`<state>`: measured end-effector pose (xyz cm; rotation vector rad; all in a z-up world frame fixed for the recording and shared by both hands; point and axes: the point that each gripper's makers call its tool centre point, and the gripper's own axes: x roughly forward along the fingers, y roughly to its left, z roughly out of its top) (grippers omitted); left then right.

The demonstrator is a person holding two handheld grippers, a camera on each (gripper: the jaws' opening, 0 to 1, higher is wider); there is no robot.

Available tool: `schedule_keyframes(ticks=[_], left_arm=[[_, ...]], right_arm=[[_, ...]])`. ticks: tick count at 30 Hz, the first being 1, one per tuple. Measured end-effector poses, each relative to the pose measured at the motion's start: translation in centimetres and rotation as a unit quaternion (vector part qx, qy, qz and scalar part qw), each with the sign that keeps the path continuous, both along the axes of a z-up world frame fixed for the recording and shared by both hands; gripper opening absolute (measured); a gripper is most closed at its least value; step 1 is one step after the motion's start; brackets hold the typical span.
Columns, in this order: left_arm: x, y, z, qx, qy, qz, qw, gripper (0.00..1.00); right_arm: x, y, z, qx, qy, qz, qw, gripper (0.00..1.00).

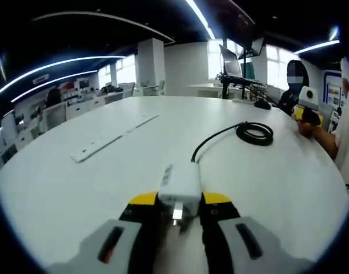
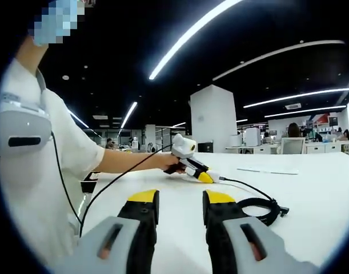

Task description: Plug the desk Type‑C cable into the charger adapter.

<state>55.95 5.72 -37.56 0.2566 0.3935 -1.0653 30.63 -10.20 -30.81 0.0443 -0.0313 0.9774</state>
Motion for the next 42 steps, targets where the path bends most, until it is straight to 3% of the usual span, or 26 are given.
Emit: schedule_keyframes(ticks=[42], left_arm=[[5.3, -1.0, 0.0, -0.009, 0.003, 0.037, 0.9993, 0.26]], right_arm=[[0.1, 0.2, 0.0, -0.003, 0.000, 0.002, 1.0000, 0.30]])
